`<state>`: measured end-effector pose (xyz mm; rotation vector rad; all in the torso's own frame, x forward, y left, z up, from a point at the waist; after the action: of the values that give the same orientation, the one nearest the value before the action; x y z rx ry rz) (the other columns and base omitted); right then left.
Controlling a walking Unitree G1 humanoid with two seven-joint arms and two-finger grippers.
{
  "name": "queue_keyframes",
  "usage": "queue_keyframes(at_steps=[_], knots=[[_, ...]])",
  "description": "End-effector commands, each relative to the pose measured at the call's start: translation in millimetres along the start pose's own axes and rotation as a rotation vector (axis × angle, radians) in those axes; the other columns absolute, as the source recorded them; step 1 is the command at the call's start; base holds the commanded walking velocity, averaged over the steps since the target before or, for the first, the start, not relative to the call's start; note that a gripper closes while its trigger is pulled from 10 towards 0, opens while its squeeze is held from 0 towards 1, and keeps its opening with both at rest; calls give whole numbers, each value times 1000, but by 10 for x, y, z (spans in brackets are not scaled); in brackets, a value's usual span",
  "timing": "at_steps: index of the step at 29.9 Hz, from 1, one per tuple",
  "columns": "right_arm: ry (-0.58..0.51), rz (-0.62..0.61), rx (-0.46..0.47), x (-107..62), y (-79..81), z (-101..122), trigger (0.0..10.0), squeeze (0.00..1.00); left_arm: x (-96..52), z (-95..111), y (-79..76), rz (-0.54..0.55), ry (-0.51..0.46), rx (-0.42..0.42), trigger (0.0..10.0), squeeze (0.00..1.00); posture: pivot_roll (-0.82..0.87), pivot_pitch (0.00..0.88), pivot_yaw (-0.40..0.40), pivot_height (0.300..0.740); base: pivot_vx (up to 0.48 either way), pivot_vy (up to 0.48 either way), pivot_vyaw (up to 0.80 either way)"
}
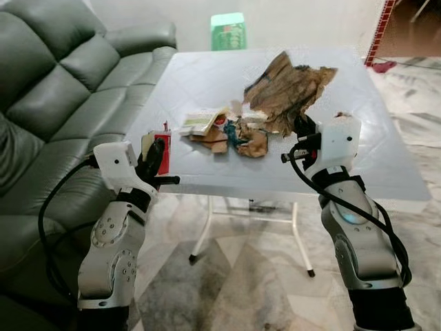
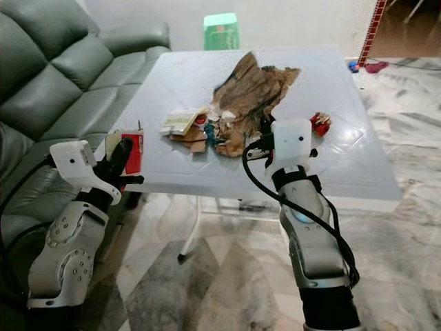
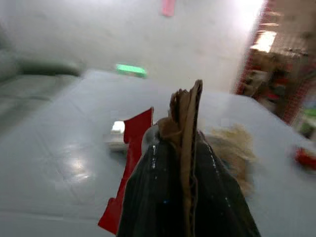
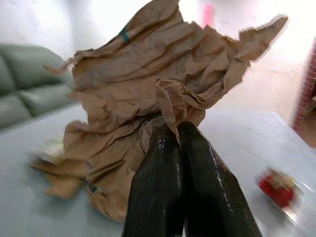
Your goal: Picking trash to rubbish bin
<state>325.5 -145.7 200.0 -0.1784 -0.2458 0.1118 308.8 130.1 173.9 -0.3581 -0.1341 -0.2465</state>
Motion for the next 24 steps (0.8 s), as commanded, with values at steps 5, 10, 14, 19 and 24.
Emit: queue_keyframes(at_steps=[5,10,14,19,24], knots=[[-32,10,11,33,60,97,10000,0,-1,46,56,15,-3,22,6235,0,-41,69,79,740,0,480,0],[-27,8,5,26,52,96,10000,0,15,24,45,9,5,26,7176,0,-51,73,76,740,0,175,0],[-19,1,1,27,33,93,10000,0,31,30,16,-5,-5,21,8784,0,-58,75,77,740,0,0,0],[-6,-6,-2,29,13,81,10000,0,46,23,1,-10,-4,17,9098,0,-64,76,76,740,0,0,-315],[3,-2,-3,28,20,72,10000,0,63,9,-23,-22,1,13,9333,0,-64,77,76,740,0,0,-774]])
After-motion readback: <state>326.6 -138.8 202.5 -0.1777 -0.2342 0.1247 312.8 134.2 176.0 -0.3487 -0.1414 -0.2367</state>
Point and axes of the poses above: a point about 5 cm out from each wrist's last joint towards the gripper, its own x axis pointing out of the wrist towards the gripper, its own z axis along the axis of the wrist's last joint, y = z × x, the point moved 2 cm from there along x, pointing out of the wrist towards the gripper, and after that the axes turned 3 degrees about -x, right-handed, at the moved point
